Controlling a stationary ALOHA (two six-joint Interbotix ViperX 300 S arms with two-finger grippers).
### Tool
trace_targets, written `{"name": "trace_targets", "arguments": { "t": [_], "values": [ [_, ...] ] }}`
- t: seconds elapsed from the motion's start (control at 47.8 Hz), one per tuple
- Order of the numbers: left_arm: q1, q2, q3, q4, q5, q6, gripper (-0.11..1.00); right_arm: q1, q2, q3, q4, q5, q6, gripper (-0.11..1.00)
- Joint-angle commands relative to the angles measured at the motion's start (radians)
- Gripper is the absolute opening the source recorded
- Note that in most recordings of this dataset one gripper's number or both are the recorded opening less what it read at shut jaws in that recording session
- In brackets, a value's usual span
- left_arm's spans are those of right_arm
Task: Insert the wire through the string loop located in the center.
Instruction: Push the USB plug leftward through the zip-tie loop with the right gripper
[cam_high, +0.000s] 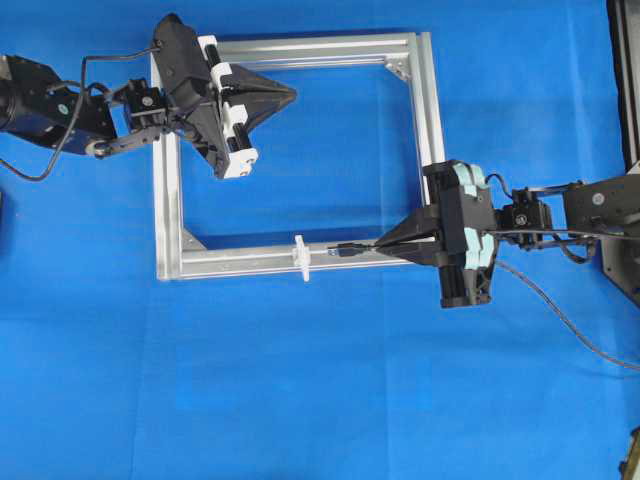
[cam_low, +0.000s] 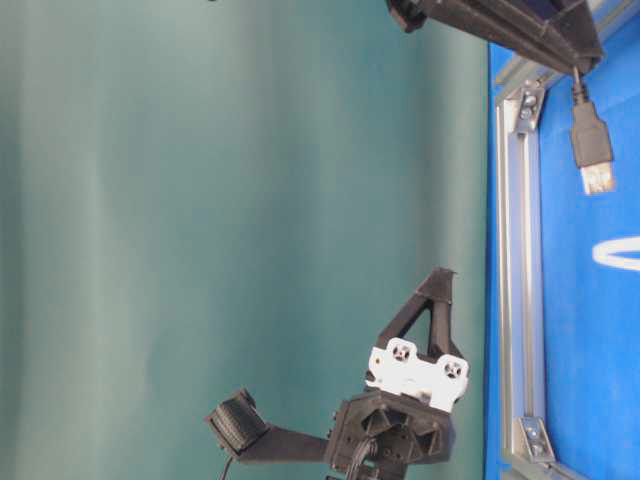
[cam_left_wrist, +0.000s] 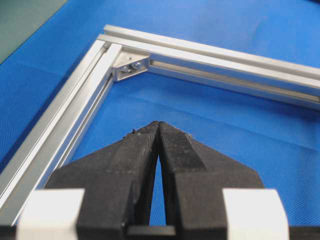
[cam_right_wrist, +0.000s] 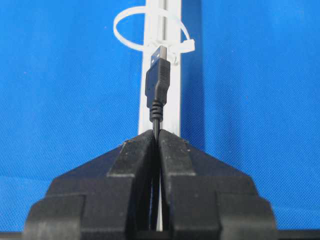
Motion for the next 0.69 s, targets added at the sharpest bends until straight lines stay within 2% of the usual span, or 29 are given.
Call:
{"name": "trace_targets", "arguments": {
  "t": [0.0, 0.272, 0.669],
  "values": [
    [-0.002, -0.031, -0.017, 0.003, -0.011, -0.002, 0.0, -0.002, -0.008, -0.009, -0.002, -0.011, 0.0, -0.02],
    [-0.002, -0.029, -0.018, 0.003, -0.012, -0.002, 0.0, -0.002, 0.043, -0.049, -0.002, -0.02, 0.0, -0.02],
    [-0.003, -0.029, -0.017, 0.005, -0.012, -0.002, 0.0, -0.002, 0.17, -0.172, -0.002, -0.021, 0.0, -0.02]
  ]
}}
